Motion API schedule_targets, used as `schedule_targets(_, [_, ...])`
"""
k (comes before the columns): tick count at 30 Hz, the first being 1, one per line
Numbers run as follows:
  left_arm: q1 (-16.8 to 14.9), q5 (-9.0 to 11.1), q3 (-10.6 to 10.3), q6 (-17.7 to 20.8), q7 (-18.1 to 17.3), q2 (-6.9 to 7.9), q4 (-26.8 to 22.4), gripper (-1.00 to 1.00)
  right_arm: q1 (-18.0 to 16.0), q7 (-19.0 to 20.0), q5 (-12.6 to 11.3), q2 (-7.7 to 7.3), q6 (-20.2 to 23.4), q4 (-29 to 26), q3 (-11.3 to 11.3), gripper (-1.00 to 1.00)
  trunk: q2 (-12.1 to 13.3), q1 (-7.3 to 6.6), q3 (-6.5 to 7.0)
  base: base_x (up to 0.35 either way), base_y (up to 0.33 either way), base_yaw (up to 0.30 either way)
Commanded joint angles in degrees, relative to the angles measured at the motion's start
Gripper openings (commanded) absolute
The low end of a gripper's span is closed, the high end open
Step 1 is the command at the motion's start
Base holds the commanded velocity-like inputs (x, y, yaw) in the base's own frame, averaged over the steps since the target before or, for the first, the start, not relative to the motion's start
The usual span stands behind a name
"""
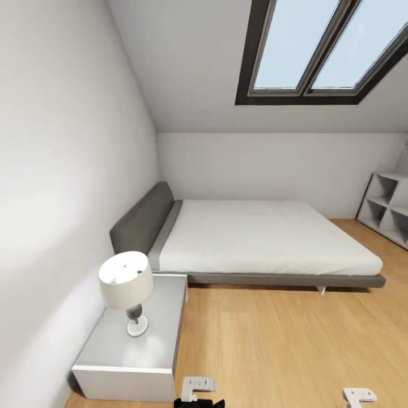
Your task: Attach the digital camera to the camera tripod in the bedroom.
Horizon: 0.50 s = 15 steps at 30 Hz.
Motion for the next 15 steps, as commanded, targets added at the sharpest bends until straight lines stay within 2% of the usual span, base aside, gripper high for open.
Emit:
schedule_targets(1, [0.0,0.6,-0.3,0.2,0.5,0.0,-0.1,1.0,0.0,0.1,-0.5,0.14,0.4,-0.1,-0.1,1.0,0.0,0.0,-0.06,0.0,-0.005,-0.266])
schedule_targets(7, [0.0,0.5,-0.6,0.4,0.6,-0.17,0.0,1.0,0.0,0.1,-0.5,0.49,0.4,-0.1,-0.1,1.0,0.0,0.0,-0.06,0.081,-0.093,-0.266])
schedule_targets(12, [0.0,0.4,-2.0,0.6,0.6,-0.19,0.1,1.0,0.0,0.0,-0.5,0.57,0.4,-0.1,-0.1,1.0,0.0,0.0,-0.06,0.216,-0.209,-0.266])
schedule_targets(15, [0.0,0.4,-2.4,0.6,0.7,-0.25,0.2,1.0,0.0,-1.9,-0.5,0.7,0.4,-0.1,-0.1,1.0,0.0,0.0,-0.06,0.252,-0.236,-0.266])
